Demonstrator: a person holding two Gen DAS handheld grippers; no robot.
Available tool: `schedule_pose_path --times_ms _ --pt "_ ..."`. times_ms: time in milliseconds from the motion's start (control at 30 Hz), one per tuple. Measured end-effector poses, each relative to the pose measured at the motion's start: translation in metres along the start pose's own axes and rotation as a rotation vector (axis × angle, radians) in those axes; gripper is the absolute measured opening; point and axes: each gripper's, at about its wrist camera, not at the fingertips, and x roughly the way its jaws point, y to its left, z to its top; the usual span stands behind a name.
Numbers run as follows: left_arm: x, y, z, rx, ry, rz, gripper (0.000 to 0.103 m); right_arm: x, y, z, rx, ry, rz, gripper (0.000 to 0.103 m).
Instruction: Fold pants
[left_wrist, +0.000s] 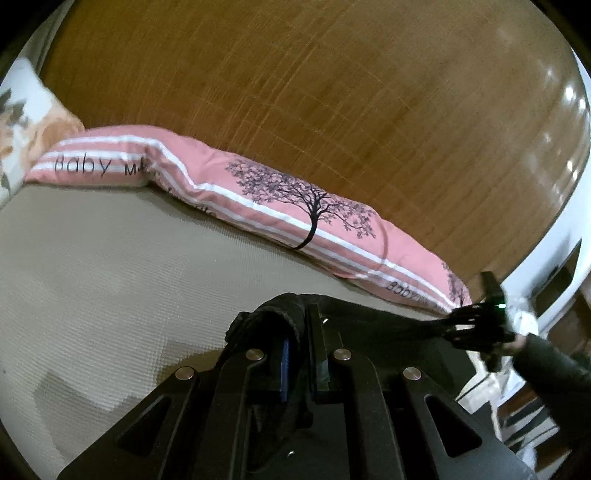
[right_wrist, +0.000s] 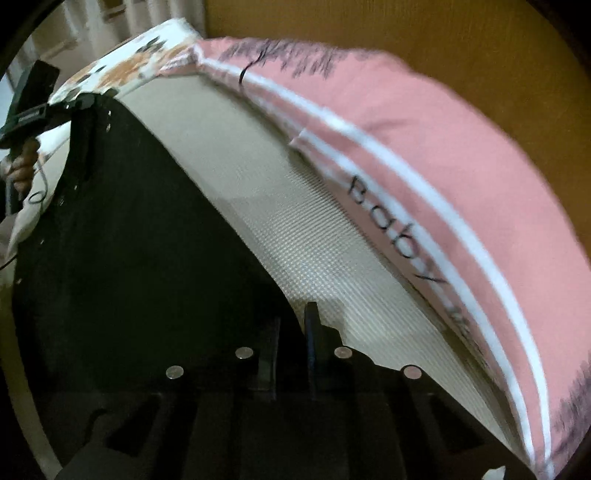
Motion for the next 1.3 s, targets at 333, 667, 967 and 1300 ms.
schedule_pose_path --times_ms 333,667,967,1300 --pt "-0.067 -0.048 -0.022 0.175 -0.016 -0.037 0.008 -0.088 0.087 -0.056 0.148 -0.111 -0.349 0.007" --pt "-0.136 -0.068 -0.108 0.219 0.105 -0.068 0.009 -0.128 0.173 -0.158 0.313 -0.116 -0.339 0.006" --pt "-0.117 -0.038 -0.206 0.222 0.315 0.080 0.012 -0.077 0.197 -0.213 0.414 -0.021 -0.279 0.006" --pt "-0.126 -0.039 -0.215 0.148 0.362 0.194 0.055 -0.086 0.188 -0.228 0.607 -0.080 -0.225 0.035"
